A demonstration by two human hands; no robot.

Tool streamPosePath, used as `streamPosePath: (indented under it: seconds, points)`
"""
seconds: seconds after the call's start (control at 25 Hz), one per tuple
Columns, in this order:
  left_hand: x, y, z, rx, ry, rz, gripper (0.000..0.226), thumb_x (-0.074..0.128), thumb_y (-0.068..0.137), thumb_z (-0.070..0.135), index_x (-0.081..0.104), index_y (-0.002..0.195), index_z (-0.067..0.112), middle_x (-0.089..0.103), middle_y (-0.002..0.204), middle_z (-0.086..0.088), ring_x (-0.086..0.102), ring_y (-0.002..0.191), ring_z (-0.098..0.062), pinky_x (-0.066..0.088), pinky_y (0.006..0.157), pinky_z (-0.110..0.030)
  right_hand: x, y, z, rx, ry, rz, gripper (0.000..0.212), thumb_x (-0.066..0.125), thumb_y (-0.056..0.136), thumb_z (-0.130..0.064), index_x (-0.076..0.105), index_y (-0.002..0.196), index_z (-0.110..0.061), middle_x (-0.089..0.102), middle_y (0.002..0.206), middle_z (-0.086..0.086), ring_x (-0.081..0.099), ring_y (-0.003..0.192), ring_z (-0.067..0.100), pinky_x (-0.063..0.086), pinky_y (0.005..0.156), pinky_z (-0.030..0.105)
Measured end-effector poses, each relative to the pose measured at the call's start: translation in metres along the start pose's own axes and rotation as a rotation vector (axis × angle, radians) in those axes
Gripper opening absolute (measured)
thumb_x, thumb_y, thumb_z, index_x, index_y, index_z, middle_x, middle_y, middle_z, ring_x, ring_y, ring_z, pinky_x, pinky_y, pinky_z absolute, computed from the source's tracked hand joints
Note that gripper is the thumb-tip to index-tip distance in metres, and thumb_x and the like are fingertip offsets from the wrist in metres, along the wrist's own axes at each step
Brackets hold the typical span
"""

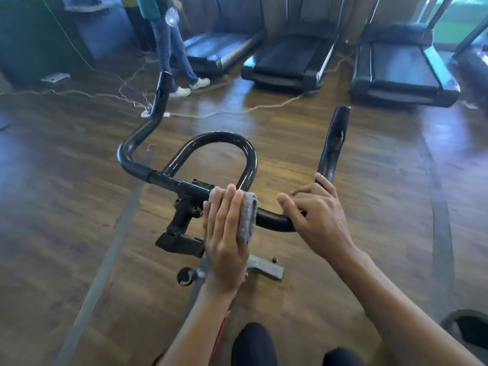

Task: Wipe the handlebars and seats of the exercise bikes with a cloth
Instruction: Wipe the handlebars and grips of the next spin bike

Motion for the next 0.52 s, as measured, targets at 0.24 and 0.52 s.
streamPosePath:
  seconds: [0.24,0.52]
  points:
    - [0.020,-0.017,-0.018,0.208,-0.002,0.057,0.085,0.020,0.100,0.062,0.031,0.149,-0.007,0.024,0.161,-0.018,0.014,0.153,-0.031,0.012,0.123,-0.051,0.008,-0.004,0.003,-0.081,0.023,0.219,0.069,0.037,0.097,-0.053,0.048,0.044,-0.011,0.050,0.049,-0.003,0.046,0.073,0.014,0.027,0.081,0.020]
    - [0.021,-0.003,-0.029,0.293,0.007,0.419,0.035,0.038,0.100,0.022,0.061,0.123,0.009,0.048,0.150,-0.003,0.041,0.141,-0.020,0.031,0.115,-0.047,0.011,-0.005,0.008,-0.110,0.124,0.323,0.067,0.039,0.099,-0.056,0.062,0.054,-0.011,0.056,0.056,0.006,0.054,0.065,0.024,0.040,0.062,0.032]
Point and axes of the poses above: each hand's wrist, its own y-axis towards the middle knuckle, its own x-axis out of the palm, z = x × y, the point moved 5 cm from there along y, towards the middle knuckle
